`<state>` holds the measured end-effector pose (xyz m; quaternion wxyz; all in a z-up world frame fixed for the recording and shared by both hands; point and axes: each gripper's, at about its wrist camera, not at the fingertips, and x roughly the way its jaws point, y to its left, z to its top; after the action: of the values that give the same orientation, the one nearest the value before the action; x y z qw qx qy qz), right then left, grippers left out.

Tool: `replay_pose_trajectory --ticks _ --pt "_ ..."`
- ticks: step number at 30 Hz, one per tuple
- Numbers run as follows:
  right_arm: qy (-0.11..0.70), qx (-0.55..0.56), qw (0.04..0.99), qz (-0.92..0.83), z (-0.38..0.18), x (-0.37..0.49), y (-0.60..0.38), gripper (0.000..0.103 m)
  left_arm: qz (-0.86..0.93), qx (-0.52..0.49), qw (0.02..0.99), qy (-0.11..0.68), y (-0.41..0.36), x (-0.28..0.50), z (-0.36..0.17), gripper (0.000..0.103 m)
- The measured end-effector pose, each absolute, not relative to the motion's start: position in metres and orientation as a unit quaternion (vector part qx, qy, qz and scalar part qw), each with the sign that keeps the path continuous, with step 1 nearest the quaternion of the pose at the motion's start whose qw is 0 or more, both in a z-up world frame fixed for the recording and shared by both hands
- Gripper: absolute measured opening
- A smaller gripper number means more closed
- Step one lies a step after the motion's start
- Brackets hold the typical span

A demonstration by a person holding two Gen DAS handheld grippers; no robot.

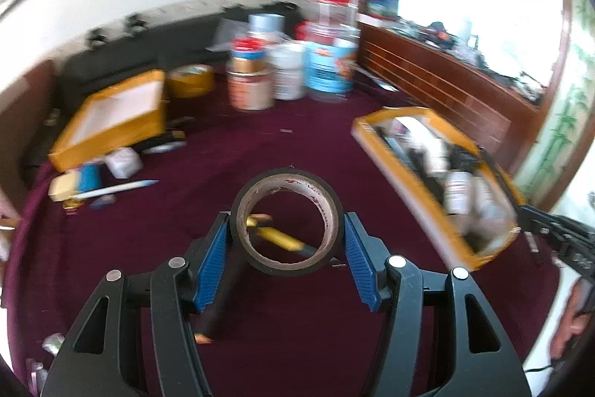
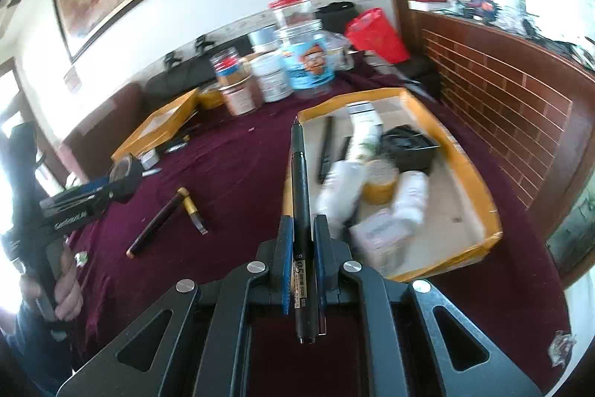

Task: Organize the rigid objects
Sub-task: 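Carry the tape roll and marker over the tray with both grippers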

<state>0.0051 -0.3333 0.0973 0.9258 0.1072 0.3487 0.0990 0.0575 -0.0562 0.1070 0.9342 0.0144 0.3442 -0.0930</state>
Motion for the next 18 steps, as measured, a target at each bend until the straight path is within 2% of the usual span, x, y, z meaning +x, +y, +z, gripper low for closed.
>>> replay_pose_trajectory --ticks 11,18 --pt "0.354 0.142 0.923 0.052 0.086 0.035 -0.387 0.010 -0.203 0.001 0.893 0.401 -0.166 0.104 0.113 0.058" --pt "0.366 0.148 0.917 0.060 0.078 0.059 -0.390 0.010 -0.225 0.004 0.867 0.445 -0.217 0.142 0.093 0.058"
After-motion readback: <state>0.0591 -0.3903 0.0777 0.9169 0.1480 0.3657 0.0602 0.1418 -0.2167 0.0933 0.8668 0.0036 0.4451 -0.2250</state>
